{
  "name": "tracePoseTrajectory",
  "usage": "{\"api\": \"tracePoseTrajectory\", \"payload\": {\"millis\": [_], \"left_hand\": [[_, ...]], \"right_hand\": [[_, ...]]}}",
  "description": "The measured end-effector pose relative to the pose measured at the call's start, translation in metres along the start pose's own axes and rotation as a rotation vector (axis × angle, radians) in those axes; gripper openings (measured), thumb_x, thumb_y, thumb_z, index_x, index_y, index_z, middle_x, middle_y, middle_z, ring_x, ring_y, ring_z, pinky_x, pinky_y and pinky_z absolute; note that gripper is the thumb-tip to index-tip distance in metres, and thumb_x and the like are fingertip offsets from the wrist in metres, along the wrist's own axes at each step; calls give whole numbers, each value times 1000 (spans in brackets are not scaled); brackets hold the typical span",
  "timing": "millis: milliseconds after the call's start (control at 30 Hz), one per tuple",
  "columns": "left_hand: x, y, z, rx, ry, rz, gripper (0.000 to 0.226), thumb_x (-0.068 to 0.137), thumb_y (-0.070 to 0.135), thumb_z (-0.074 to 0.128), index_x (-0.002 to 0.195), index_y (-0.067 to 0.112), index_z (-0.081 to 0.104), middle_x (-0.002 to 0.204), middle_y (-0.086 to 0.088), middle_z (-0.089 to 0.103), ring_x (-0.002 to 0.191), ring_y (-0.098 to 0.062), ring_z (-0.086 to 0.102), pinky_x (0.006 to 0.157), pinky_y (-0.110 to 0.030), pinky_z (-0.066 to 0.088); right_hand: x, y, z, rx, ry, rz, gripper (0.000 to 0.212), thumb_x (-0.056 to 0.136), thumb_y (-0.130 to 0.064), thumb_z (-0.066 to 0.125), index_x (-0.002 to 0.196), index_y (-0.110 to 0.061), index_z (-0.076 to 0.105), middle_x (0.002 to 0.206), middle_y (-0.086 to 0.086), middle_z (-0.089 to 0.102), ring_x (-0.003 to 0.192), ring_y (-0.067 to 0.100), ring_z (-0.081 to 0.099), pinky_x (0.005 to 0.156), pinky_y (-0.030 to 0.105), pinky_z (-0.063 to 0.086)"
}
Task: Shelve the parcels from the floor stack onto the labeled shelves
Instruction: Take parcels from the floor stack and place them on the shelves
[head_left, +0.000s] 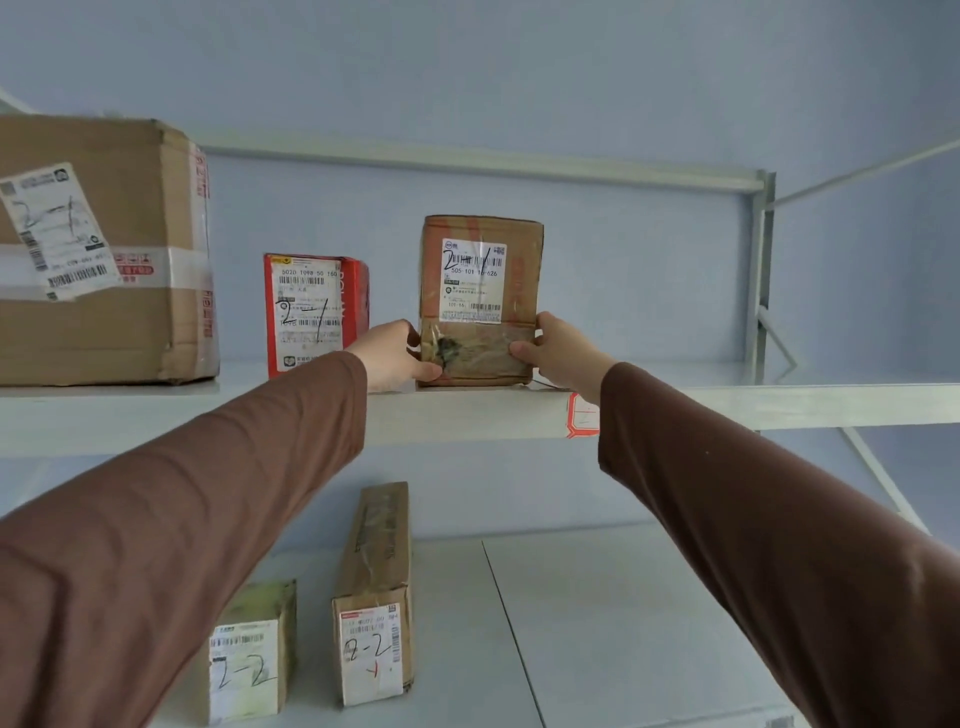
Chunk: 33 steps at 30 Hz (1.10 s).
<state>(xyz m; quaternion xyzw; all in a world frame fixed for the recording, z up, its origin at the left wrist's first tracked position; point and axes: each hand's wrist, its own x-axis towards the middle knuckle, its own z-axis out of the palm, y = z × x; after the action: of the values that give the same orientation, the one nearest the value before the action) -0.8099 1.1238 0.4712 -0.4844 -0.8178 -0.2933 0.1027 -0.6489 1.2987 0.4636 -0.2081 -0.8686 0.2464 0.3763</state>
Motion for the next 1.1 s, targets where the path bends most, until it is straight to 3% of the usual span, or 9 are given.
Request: {"api": "tracePoseTrajectory", "payload": {"millis": [133,300,400,533,667,767,867,1000,1100], "left_hand": [[9,1,3,7,-5,-38,65,88,40,76,137,6,50,130,-10,60,113,-26,59,85,-32,46],[14,-2,11,-27,17,-53,43,89,37,76,116,8,58,113,-10,65,101,-25,61,87,-37,49],[12,-1,11,-42,23,-45,35,90,34,75,108,9,59,111,-14,65,100,-29,63,87,-40,51],[13,-6,12,-52,28,-68,63,88,41,76,134,5,52,127,-11,61,110,-28,61,96,-42,53],[14,-10,12,-121,67,-83,93,82,49,80,151,7,34,145,-12,51,121,-27,57,94,-41,53],[12,-9,15,-175,137,-61,115,78,54,81,161,12,14,159,-15,38,139,-31,46,108,-44,46],[6,-7,18,-165,283,21,118,83,52,78,163,15,0,168,-13,19,151,-30,28,120,-41,30],[-9,0,22,-144,585,291,103,92,38,72,163,15,0,171,-5,-4,157,-17,-2,128,-36,7],[-21,8,35,-19,636,467,94,95,36,66,163,16,4,171,-5,-7,157,-20,-8,128,-42,3]], "right_hand": [[14,-1,5,-70,-20,29,41,101,-28,61,135,-10,49,127,9,63,113,29,61,100,43,51],[20,2,13,-72,-9,62,36,103,-30,58,131,-9,50,121,11,63,101,30,64,83,40,56],[19,3,15,-60,7,65,34,103,-29,56,130,-8,51,119,10,62,95,27,63,84,42,58],[16,3,14,-74,8,73,38,103,-30,57,134,-7,49,126,13,62,107,29,61,96,48,55],[13,2,12,-64,32,102,76,99,-33,65,157,-10,23,141,15,55,122,29,57,102,47,51],[9,3,11,-36,105,92,90,95,-35,71,160,-10,13,147,17,52,133,33,52,105,43,46],[-7,1,11,-82,209,37,93,96,-38,69,161,-10,8,150,18,49,136,35,48,104,39,41],[-39,0,11,-182,275,-45,90,100,-48,58,163,-13,4,171,9,11,155,29,18,122,38,21],[-68,-1,2,-379,339,-85,81,102,-47,54,163,-16,10,172,6,1,157,30,9,126,44,14]]}}
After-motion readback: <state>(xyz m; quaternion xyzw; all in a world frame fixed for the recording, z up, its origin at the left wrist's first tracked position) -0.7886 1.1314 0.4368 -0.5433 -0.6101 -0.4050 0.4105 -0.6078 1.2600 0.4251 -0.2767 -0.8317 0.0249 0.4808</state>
